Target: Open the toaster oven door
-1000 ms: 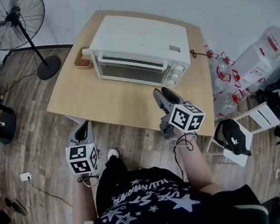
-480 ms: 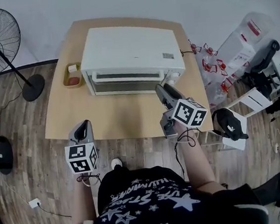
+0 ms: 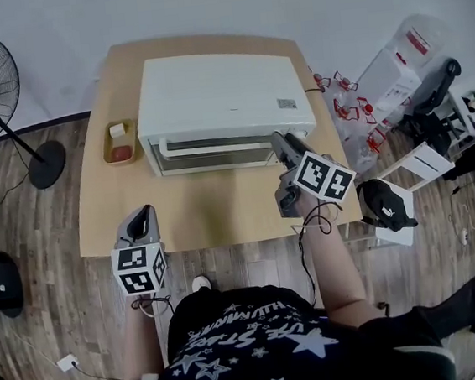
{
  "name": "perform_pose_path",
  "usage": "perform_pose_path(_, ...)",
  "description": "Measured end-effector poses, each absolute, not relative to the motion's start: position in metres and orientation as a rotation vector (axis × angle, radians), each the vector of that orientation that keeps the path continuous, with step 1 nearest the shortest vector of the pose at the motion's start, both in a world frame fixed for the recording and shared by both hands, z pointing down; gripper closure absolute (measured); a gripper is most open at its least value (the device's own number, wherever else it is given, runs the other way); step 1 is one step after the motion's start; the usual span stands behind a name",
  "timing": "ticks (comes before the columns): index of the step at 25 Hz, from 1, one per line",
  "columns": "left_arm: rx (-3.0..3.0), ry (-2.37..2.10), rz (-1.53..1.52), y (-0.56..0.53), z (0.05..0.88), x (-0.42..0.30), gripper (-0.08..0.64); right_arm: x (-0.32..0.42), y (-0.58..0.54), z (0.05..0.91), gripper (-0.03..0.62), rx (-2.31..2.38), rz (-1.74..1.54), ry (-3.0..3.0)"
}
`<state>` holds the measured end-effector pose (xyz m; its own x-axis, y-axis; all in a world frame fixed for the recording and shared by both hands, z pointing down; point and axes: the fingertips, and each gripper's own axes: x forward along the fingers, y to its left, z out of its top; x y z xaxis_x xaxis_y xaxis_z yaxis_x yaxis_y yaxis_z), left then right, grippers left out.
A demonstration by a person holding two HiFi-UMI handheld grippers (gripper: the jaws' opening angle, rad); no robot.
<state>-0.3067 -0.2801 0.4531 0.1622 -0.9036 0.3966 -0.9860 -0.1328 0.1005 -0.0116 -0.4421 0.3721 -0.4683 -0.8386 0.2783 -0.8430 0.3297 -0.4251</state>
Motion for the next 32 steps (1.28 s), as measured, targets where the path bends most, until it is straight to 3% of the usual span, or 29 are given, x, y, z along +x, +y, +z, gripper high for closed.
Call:
perform_pose_path(10,2.118,-1.772,0.359,-0.291,0.460,-0.308,0.538,-0.016,-0.451,0.379,0.478,1.606,0.745,-2.425)
perform_pose_path(32,2.168,-1.704,0.428,-0.273,0.476,-0.298,0.538,-0.012,-0.392,0.396,0.486,1.551,0.591,-2.317)
